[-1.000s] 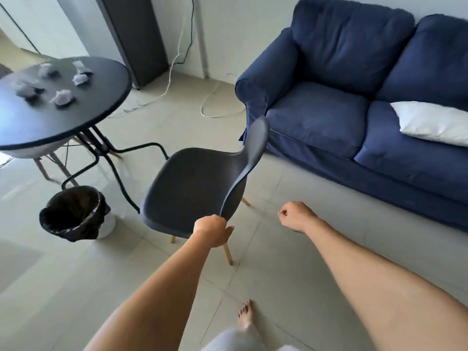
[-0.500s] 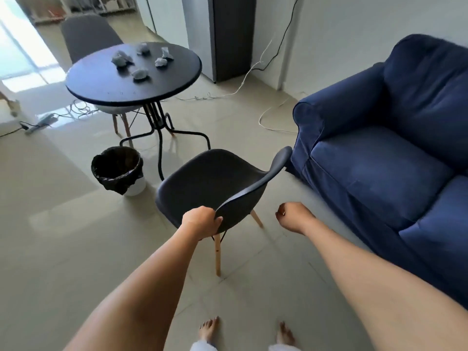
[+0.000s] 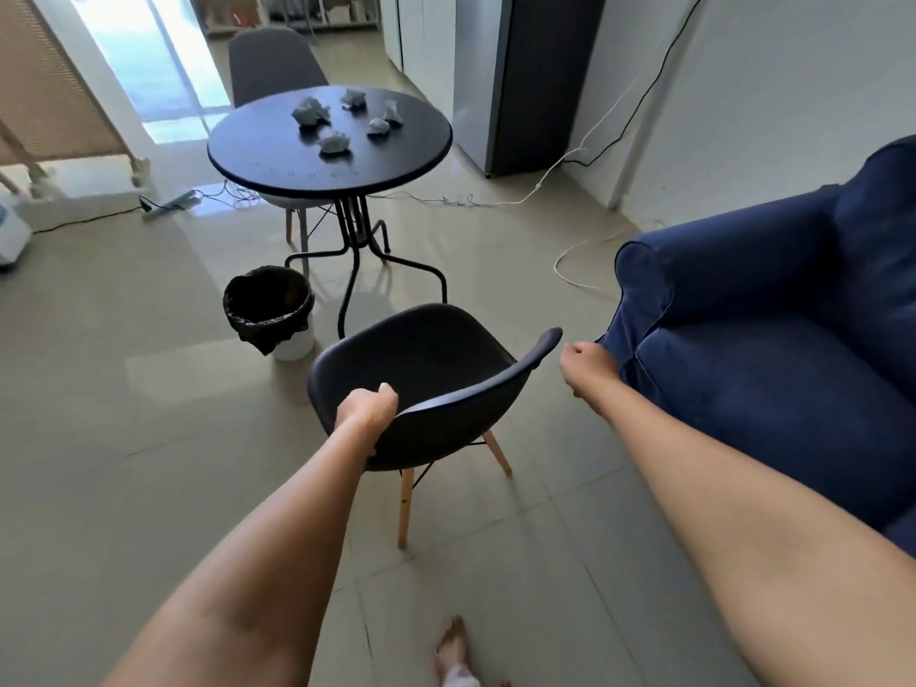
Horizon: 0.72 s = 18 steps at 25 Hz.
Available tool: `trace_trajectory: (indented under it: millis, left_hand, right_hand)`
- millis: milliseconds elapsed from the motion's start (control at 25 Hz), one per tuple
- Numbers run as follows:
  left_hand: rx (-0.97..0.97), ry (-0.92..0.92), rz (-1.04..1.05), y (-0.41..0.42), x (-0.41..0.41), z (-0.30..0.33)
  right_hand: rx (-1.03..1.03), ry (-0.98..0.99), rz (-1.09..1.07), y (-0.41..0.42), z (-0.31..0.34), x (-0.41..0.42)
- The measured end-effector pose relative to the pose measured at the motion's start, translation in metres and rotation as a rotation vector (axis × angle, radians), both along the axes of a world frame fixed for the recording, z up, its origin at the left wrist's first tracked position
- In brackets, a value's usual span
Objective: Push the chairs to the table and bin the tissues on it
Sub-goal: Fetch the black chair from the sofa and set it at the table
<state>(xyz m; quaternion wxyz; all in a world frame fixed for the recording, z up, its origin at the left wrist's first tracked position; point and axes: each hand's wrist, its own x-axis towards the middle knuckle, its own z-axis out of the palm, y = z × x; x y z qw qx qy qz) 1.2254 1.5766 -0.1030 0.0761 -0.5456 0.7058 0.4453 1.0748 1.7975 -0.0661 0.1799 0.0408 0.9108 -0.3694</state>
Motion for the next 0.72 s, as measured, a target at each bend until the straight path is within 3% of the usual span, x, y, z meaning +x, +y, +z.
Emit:
trace_trajectory:
  millis: [200,320,480,720]
  left_hand:
    - [0.582,0.135,0.426,0.015,-0.005,0.005]
    - [0.796,0.219,0.650,0.028,-0.013,0.008]
    - [0.879,0.309,0.855,0.039,-0.031,0.010]
    - [0.868,0.349,0.964,0.043,-0.041,0.011]
  right_hand:
    - [-0.291,-0.246,-0.196,-0.030,0.001,-0.031]
    - [-0.443,-0.450,-0.284,-0.040,-0.001,-0.035]
    - [-0.543,-0.697,-0.343,-0.044,-0.001,-0.047]
    - [-0.448,-0.842,-0.252,-0.043,-0.014,-0.075]
